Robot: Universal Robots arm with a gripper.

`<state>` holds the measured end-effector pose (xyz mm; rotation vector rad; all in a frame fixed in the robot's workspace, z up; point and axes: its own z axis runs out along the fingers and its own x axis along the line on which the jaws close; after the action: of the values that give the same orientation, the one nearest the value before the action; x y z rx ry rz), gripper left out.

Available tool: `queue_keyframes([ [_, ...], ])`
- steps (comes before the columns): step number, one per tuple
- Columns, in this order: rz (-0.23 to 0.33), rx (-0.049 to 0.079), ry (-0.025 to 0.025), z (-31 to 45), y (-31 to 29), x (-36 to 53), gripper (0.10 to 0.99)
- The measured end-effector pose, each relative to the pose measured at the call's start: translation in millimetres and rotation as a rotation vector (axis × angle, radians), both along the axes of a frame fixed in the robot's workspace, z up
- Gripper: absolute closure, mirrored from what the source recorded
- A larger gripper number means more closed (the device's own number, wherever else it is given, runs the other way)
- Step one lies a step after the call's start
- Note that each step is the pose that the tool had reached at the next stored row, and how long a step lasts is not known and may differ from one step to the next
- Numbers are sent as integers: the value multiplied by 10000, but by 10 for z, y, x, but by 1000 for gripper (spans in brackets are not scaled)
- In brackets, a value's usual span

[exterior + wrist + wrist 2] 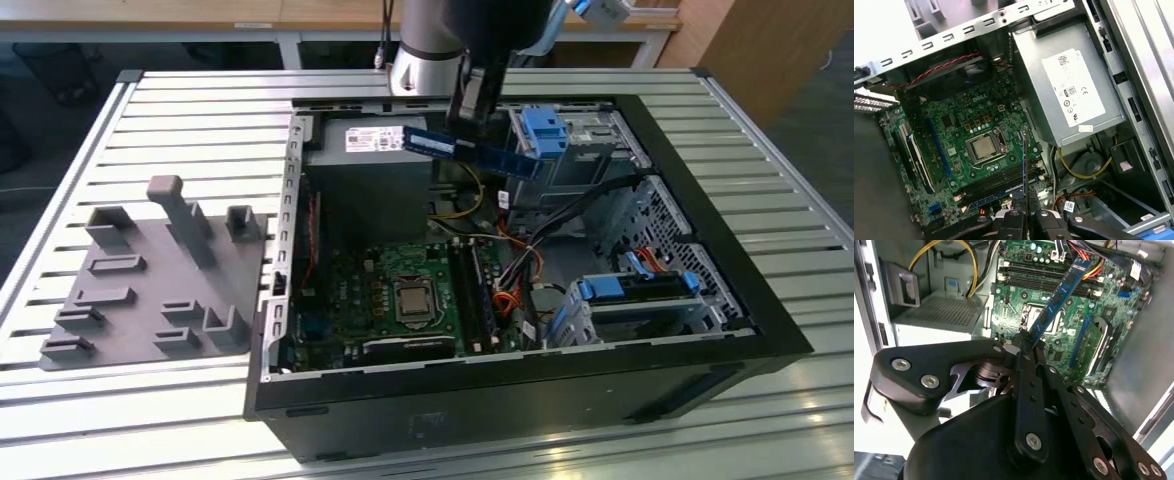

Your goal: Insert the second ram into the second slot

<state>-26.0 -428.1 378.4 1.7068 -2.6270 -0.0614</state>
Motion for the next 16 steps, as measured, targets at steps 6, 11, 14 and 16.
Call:
queue_keyframes([
  [6,-1096,-6,0,-19,0,0,949],
  [11,-2011,-13,0,-35,0,0,949],
  [14,-2567,-17,-1,-45,0,0,949],
  [16,-2910,-19,0,-51,0,0,949],
])
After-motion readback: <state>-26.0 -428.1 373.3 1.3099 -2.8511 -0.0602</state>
